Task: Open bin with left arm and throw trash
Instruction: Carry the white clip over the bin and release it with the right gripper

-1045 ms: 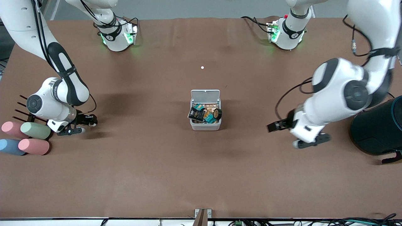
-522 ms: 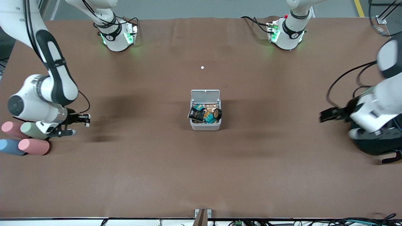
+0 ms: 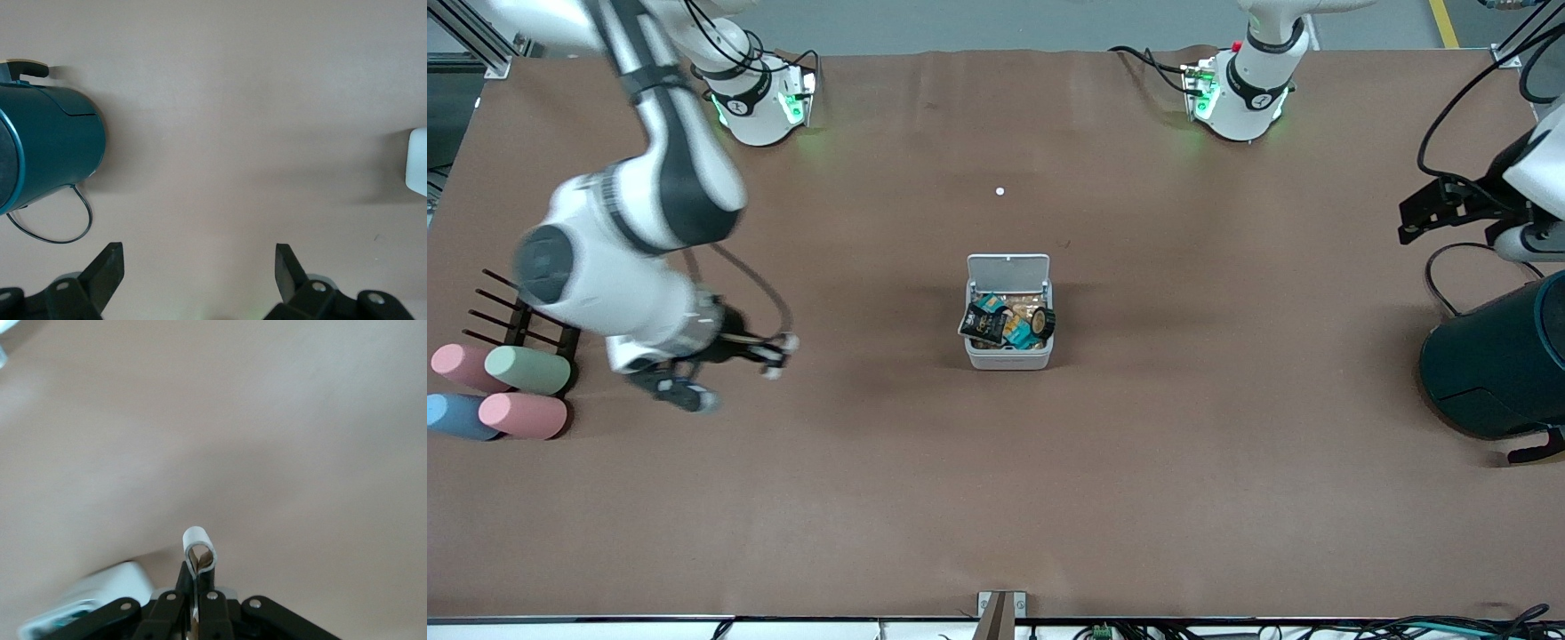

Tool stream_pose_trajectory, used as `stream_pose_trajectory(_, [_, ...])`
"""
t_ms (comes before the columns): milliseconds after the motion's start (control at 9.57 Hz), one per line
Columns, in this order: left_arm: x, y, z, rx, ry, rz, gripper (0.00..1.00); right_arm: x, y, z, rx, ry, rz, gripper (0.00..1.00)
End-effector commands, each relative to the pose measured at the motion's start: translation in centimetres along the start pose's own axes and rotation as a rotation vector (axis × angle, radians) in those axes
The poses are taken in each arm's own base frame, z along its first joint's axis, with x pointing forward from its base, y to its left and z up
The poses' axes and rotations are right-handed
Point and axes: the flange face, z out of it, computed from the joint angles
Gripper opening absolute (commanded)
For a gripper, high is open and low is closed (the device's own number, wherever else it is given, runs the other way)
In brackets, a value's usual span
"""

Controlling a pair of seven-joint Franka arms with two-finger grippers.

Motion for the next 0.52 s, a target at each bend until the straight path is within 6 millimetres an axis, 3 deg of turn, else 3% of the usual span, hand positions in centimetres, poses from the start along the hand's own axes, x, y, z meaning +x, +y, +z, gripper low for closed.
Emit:
stream_pose_trajectory(0, [-0.6,-0.9,-0.2,-0.023,0.014,0.003,1.00,-3.1,-7.9,5.5,0.001,-0.006,0.152,0.00])
stream_pose_trajectory(209, [-0.9,-0.5,-0.7,-0.045,0.023,-0.014,1.00,-7.0,-12.0,6.8,0.094,0.045,0.216,0.01])
stream_pose_trajectory(418, [-1.7,-0.4,-0.2,-0.046,0.049,-0.018,1.00,-10.1,-13.7,8.5,0.097,0.040,0.233,0.01])
